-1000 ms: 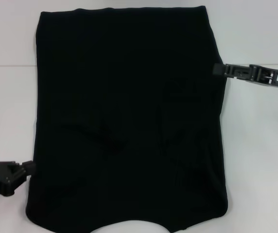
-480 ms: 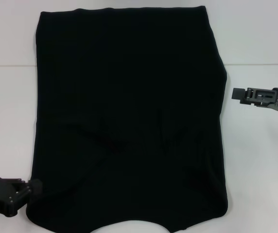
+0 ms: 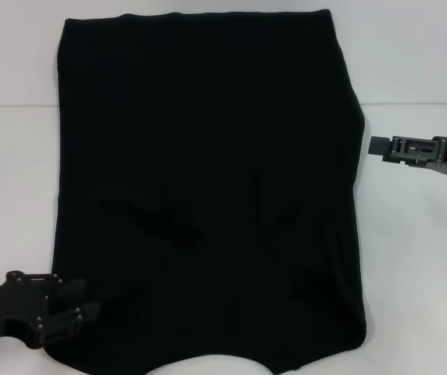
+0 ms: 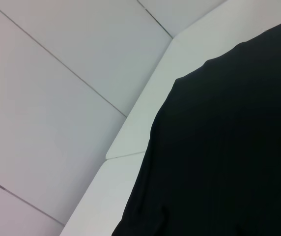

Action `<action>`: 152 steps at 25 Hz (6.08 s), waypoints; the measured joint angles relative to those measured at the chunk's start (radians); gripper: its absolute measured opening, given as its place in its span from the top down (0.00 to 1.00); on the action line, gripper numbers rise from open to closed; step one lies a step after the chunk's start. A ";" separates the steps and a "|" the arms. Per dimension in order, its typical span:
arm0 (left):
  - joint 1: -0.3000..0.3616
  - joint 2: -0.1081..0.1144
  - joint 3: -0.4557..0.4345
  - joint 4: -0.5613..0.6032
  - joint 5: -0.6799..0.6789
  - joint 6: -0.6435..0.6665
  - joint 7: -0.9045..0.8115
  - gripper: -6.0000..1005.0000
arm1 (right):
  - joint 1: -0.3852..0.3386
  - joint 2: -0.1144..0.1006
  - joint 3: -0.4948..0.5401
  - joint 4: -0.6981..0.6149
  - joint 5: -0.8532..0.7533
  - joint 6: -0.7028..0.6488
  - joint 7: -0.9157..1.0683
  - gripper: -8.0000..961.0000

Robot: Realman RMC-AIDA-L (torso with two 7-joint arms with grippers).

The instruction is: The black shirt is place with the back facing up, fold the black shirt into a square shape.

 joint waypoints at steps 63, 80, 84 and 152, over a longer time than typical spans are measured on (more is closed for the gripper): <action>0.043 -0.001 -0.101 -0.017 0.012 -0.092 0.125 0.96 | -0.023 0.008 0.032 0.009 -0.017 -0.120 0.007 0.33; 0.070 0.004 -0.235 -0.026 0.011 -0.091 0.212 0.96 | -0.013 0.009 0.030 0.051 -0.227 -0.151 0.123 0.33; 0.065 0.004 -0.233 -0.034 0.011 -0.084 0.213 0.96 | -0.003 0.010 0.029 0.051 -0.298 -0.158 0.156 0.33; 0.034 0.024 -0.252 -0.037 0.020 0.000 0.047 0.96 | -0.091 0.146 0.084 -0.169 -0.493 -0.178 0.052 0.97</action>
